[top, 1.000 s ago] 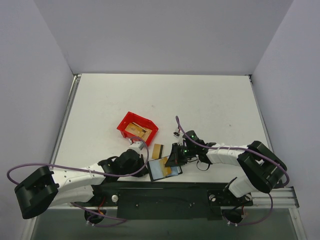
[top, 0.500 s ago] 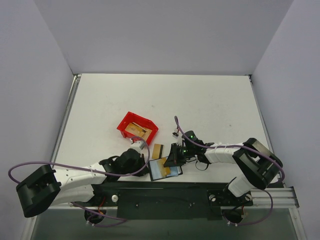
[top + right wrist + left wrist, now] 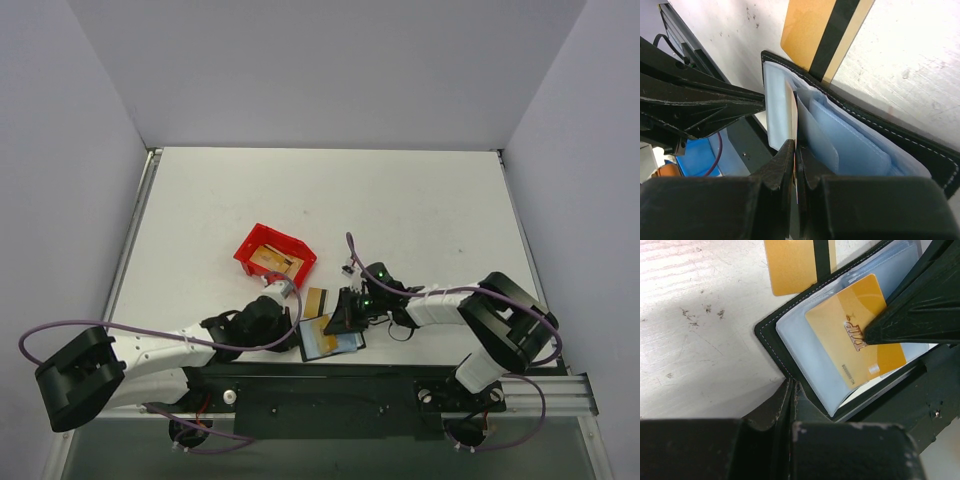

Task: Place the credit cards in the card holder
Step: Insert the credit card into the card holder.

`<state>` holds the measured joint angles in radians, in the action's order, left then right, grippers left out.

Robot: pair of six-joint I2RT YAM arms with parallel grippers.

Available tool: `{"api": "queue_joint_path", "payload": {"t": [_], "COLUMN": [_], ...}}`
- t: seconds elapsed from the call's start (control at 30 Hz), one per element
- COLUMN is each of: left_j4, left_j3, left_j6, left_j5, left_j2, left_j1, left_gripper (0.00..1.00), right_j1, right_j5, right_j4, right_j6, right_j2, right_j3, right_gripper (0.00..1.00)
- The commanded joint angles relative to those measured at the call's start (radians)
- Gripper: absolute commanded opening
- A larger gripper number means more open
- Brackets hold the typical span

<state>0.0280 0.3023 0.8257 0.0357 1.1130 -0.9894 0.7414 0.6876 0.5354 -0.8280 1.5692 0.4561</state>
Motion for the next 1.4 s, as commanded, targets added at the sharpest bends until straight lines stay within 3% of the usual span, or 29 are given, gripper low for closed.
{"api": "queue_joint_path", "payload": {"t": [0.0,0.27,0.6,0.73,0.87,1.07,1.37], "left_j4": [0.021,0.021,0.021,0.023,0.033,0.035,0.038], "left_j3": [0.024,0.024,0.017,0.024,0.023,0.02,0.024], "left_j6": [-0.022,-0.025,-0.026,-0.028,-0.022,-0.022,-0.025], "left_j5": [-0.007,-0.008,0.0,0.0,0.0,0.001,0.001], "left_j2": [0.031,0.028,0.022,0.037,0.044,0.044,0.044], "left_j1": [-0.006,-0.006,-0.006,-0.006,-0.006,-0.006,-0.006], "left_gripper": [0.07,0.07,0.07,0.07,0.07,0.07,0.07], "right_j1": [0.035,0.104,0.168,0.199,0.204,0.207,0.211], "right_j5": [-0.025,-0.077,-0.287,-0.375,-0.416,-0.467,-0.539], "right_j4": [0.032,-0.006,-0.369,-0.475,-0.521,-0.586,-0.676], "right_j6": [-0.008,-0.004,0.137,0.179,0.191,0.194,0.211], "right_j2": [0.029,0.046,-0.034,-0.047,-0.047,-0.075,-0.118], "right_j3": [-0.008,0.036,0.157,0.208,0.228,0.246,0.279], "right_gripper": [0.0,0.0,0.0,0.08,0.27,0.4,0.43]}}
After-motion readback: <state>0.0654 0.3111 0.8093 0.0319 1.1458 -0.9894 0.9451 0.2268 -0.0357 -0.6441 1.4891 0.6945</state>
